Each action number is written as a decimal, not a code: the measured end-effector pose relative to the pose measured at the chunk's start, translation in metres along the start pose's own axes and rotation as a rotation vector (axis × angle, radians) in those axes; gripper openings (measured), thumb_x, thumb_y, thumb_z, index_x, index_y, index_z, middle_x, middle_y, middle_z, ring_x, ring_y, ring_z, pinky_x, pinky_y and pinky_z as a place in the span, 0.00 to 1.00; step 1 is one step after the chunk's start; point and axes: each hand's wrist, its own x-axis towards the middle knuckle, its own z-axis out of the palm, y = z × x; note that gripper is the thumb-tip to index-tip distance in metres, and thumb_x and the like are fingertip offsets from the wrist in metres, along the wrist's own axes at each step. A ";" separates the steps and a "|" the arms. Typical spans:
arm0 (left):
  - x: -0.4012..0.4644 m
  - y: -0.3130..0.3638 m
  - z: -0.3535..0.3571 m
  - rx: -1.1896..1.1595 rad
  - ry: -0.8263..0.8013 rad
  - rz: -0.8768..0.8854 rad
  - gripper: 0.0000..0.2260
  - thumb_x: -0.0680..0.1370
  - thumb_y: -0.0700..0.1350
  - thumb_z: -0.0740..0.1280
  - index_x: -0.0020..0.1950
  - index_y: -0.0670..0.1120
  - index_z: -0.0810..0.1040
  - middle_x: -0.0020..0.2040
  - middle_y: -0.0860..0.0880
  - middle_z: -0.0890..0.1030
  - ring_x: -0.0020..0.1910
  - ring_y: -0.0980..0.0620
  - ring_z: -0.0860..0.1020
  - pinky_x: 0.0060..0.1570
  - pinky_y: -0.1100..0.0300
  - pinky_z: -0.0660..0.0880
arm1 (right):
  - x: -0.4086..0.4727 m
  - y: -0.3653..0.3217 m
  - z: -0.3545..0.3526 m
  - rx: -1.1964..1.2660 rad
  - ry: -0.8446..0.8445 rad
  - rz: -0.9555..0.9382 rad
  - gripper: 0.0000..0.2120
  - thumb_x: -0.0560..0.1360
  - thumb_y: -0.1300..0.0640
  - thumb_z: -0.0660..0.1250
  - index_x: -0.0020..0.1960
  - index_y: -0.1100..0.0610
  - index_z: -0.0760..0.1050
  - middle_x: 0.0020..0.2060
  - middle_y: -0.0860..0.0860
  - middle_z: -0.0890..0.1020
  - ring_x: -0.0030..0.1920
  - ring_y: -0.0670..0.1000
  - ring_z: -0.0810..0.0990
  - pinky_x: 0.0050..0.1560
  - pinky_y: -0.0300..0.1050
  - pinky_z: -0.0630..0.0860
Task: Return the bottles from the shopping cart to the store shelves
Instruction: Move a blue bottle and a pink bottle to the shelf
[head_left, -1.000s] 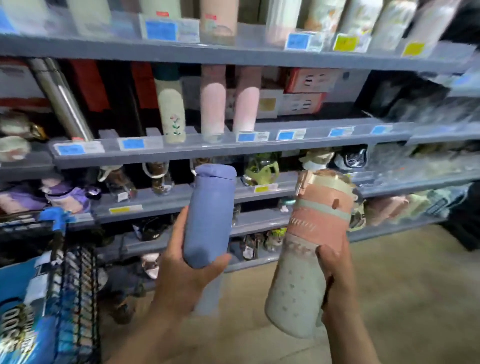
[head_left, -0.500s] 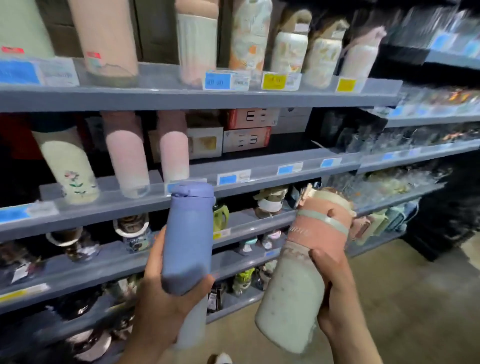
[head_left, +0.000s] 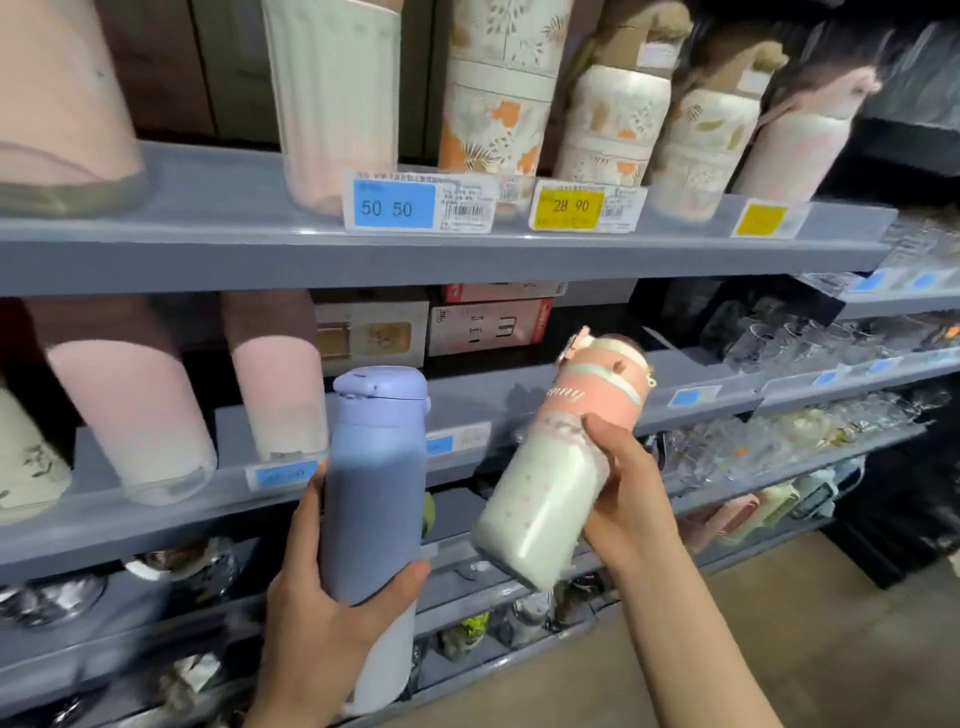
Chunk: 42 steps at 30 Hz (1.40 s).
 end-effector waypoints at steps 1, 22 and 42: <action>0.001 0.001 0.000 -0.004 0.012 0.003 0.51 0.52 0.58 0.76 0.74 0.54 0.64 0.62 0.68 0.74 0.58 0.66 0.75 0.51 0.73 0.73 | 0.012 -0.004 0.007 0.057 0.006 0.001 0.20 0.67 0.56 0.70 0.57 0.62 0.75 0.43 0.57 0.82 0.43 0.56 0.81 0.49 0.52 0.78; 0.018 0.008 0.017 0.128 0.222 0.013 0.44 0.58 0.53 0.81 0.67 0.66 0.60 0.56 0.82 0.67 0.55 0.77 0.70 0.45 0.80 0.68 | 0.153 -0.011 0.042 -0.117 0.166 -0.314 0.38 0.71 0.71 0.67 0.73 0.50 0.55 0.50 0.51 0.76 0.43 0.46 0.78 0.36 0.40 0.77; 0.002 -0.002 0.032 0.143 0.169 -0.031 0.45 0.53 0.62 0.74 0.68 0.69 0.60 0.58 0.79 0.69 0.56 0.74 0.72 0.45 0.77 0.70 | 0.150 -0.029 0.014 -0.330 0.023 -0.427 0.30 0.67 0.69 0.74 0.61 0.53 0.64 0.50 0.51 0.78 0.48 0.48 0.79 0.42 0.37 0.77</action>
